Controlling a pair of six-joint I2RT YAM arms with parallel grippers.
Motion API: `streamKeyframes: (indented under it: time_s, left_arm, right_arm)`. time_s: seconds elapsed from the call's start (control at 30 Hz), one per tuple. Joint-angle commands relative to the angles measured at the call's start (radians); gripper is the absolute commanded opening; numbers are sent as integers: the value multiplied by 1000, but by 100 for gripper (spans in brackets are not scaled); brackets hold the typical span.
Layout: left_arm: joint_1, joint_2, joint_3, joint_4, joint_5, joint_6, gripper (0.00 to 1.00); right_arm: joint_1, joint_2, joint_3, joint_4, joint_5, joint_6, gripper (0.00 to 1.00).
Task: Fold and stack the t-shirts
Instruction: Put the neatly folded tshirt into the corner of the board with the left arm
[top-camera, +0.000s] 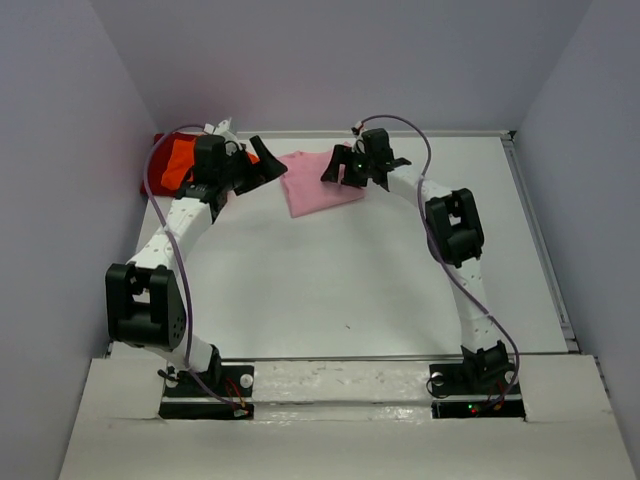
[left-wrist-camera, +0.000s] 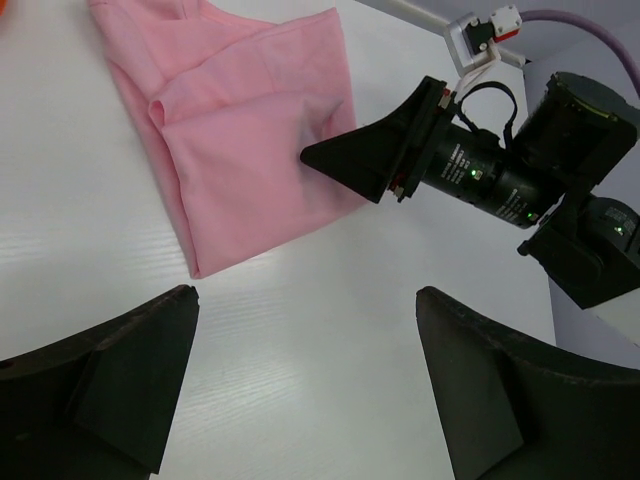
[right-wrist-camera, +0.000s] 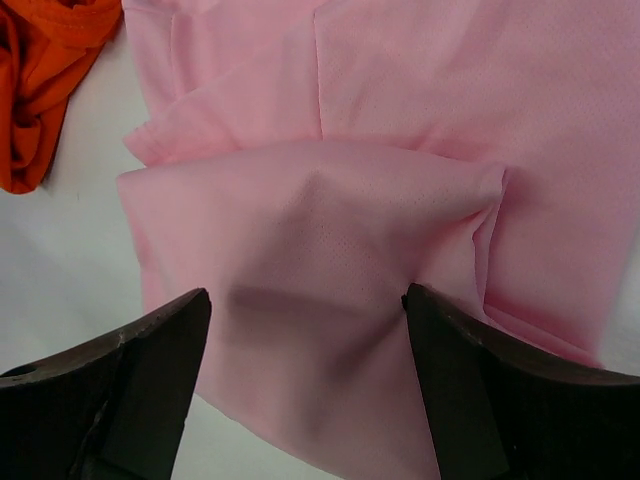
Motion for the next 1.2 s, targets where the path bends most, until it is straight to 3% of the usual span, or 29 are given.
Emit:
streamKeyframes:
  time_s: [0.0, 0.2, 0.33, 0.53, 0.73, 0.87, 1.03, 1.17]
  left_arm:
    - [19, -27, -19, 58, 72, -18, 99]
    - [22, -34, -16, 52, 56, -10, 99]
    - [22, -34, -19, 50, 49, -8, 99]
    - [22, -33, -28, 56, 52, -13, 99]
    - [22, -28, -36, 60, 47, -14, 99]
    - [22, -24, -41, 63, 43, -16, 99]
    - [19, -24, -59, 87, 96, -42, 99]
    - [9, -82, -192, 168, 115, -109, 99]
  right_arm:
    - [21, -33, -102, 20, -22, 23, 84]
    - [30, -188, -376, 86, 27, 14, 84]
    - [62, -337, -656, 120, 102, 14, 84]
    - [74, -507, -870, 136, 176, 9, 84]
    - [83, -567, -809, 9, 237, -59, 85]
    - [119, -634, -673, -173, 357, -176, 85]
    - [189, -703, -567, -248, 490, -311, 85]
    - [287, -702, -530, -304, 628, -490, 85]
